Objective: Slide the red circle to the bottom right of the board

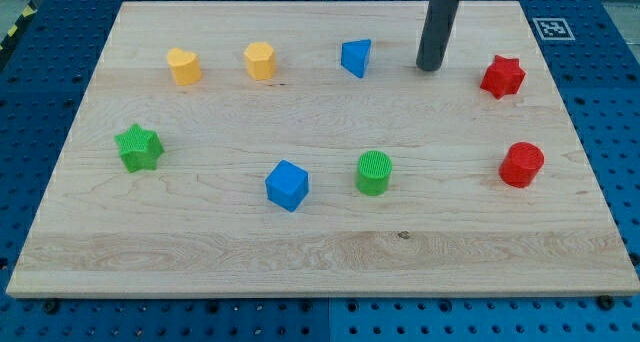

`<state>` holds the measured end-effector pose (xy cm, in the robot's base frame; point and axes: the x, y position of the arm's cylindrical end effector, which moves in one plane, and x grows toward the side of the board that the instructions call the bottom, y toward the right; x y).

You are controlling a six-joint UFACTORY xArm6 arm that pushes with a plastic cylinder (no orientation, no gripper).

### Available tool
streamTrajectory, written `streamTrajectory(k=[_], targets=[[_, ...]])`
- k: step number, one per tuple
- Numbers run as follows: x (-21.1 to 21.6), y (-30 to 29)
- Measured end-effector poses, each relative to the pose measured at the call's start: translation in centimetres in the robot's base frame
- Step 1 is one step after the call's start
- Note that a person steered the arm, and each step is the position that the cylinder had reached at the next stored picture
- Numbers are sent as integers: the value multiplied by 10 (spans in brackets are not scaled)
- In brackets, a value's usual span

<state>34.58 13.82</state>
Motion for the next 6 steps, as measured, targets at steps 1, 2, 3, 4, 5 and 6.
streamTrajectory(k=[1,2,3,4,5,6], targets=[[35,0],[66,21],[108,47],[130,84],[132,96],[124,80]])
